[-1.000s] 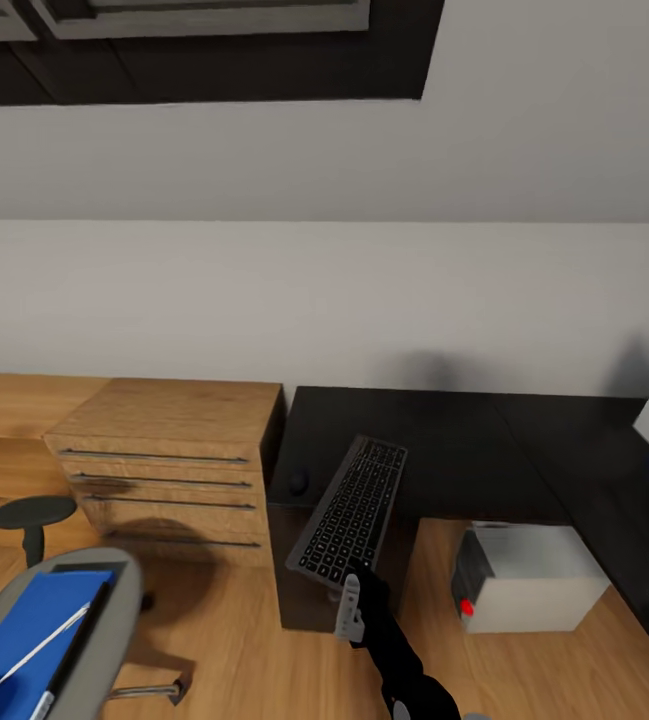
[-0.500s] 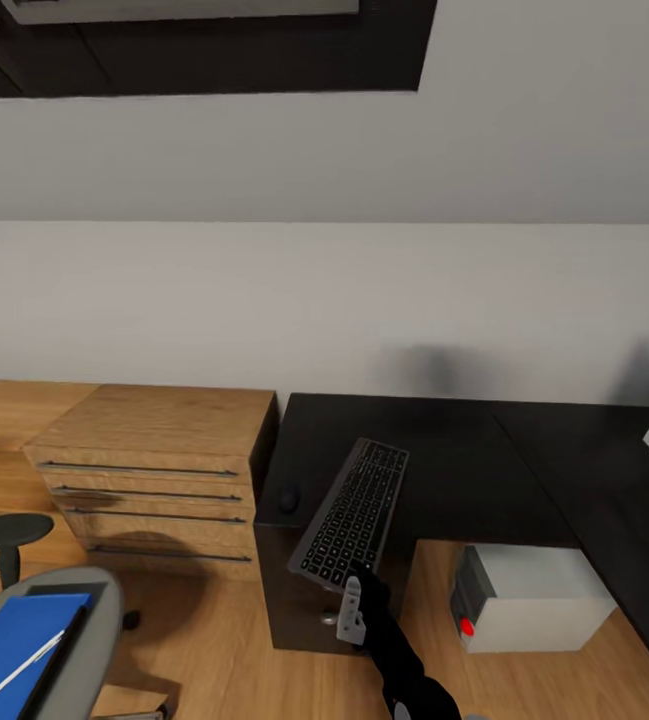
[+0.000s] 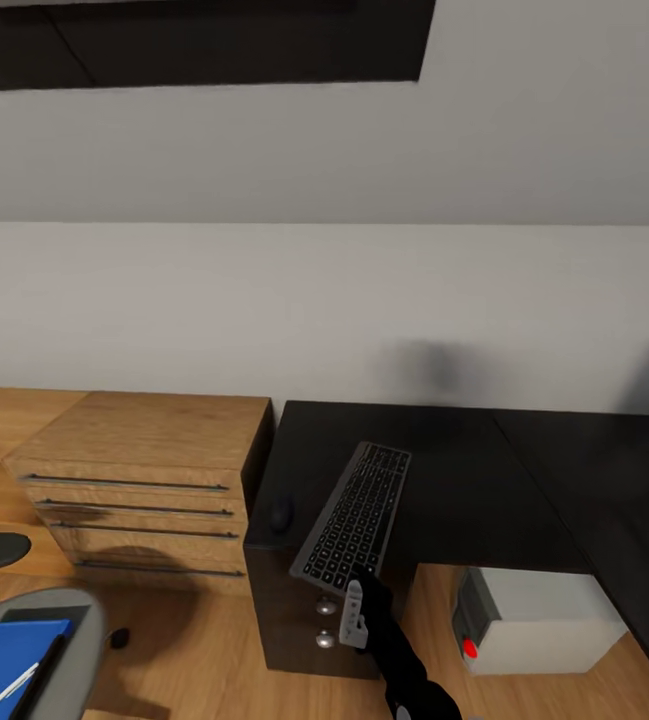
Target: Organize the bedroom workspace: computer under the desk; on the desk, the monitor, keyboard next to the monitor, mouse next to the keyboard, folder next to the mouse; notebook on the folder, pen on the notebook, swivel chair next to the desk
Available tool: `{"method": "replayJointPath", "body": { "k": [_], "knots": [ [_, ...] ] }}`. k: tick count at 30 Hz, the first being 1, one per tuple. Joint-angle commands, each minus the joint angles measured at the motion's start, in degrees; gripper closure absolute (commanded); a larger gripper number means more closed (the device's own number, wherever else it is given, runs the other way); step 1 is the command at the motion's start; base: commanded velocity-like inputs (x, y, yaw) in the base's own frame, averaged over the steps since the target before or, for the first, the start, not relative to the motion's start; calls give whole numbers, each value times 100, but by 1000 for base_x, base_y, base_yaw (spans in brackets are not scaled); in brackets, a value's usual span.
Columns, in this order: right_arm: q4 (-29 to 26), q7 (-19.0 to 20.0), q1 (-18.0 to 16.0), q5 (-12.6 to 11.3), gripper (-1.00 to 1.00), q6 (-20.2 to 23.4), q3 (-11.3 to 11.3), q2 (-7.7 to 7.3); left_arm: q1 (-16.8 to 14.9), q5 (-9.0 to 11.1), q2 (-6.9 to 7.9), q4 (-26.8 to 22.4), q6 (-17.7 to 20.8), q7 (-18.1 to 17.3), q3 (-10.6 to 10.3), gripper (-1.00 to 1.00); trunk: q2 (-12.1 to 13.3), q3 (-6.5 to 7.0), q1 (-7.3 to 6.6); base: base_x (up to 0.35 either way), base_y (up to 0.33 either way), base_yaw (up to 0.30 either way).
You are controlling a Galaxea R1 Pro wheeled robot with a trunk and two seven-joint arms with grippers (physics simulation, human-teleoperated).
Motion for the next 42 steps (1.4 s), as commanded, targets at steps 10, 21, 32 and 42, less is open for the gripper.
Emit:
{"method": "replayJointPath", "body": {
  "k": [10, 21, 32, 42],
  "knots": [
    [11, -2, -4, -32, 100, 45, -1, -7, -7, 67, 28, -161, -34, 22, 84, -100, -2, -7, 3, 46, 0, 0],
    [11, -2, -4, -33, 100, 46, -15, -8, -6, 68, 27, -241, -22, 41, 271, -100, -404, -186, 222, 0, 0, 0],
    [160, -9, -4, -31, 100, 58, -9, 2, -10, 68, 13, -243, -22, 41, 282, -100, -845, -384, 464, 0, 0, 0],
    [492, -588, -4, -24, 100, 81, 7, 19, -6, 68, 17, -243, -37, 37, 288, -100, -845, -384, 464, 0, 0, 0]
  ]
}}
